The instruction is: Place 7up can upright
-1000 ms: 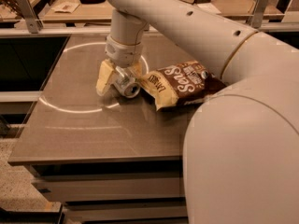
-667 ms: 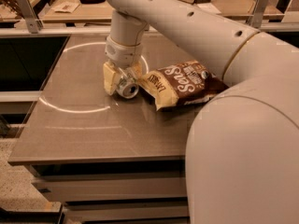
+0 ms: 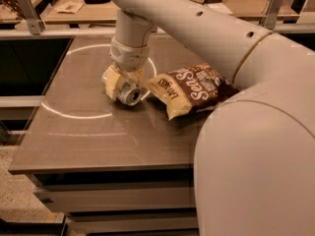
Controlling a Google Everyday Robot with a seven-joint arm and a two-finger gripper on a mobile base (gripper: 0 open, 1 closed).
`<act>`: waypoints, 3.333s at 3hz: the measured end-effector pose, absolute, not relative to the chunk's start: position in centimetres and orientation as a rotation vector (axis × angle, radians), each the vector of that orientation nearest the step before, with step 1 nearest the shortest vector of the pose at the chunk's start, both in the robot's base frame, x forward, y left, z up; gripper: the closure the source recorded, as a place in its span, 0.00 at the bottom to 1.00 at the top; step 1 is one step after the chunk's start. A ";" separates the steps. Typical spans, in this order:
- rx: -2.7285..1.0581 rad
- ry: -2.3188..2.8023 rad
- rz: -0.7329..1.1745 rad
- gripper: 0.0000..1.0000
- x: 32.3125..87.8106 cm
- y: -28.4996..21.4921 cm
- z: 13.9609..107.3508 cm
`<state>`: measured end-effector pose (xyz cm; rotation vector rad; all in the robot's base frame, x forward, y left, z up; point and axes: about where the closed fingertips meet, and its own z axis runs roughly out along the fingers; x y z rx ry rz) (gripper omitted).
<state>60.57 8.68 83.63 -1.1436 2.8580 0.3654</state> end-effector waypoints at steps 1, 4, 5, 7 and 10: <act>-1.230 2.821 0.325 1.00 60.3 8.0 86.5; -1.202 2.712 0.498 1.00 61.3 6.6 94.3; -0.930 2.782 0.832 1.00 60.9 3.1 94.8; -0.670 2.739 1.431 1.00 57.7 1.6 99.6; -0.412 2.722 1.925 1.00 55.8 3.2 104.5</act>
Offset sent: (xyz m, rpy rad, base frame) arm -0.0282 -0.0694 0.1221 -0.1369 -0.0258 0.1413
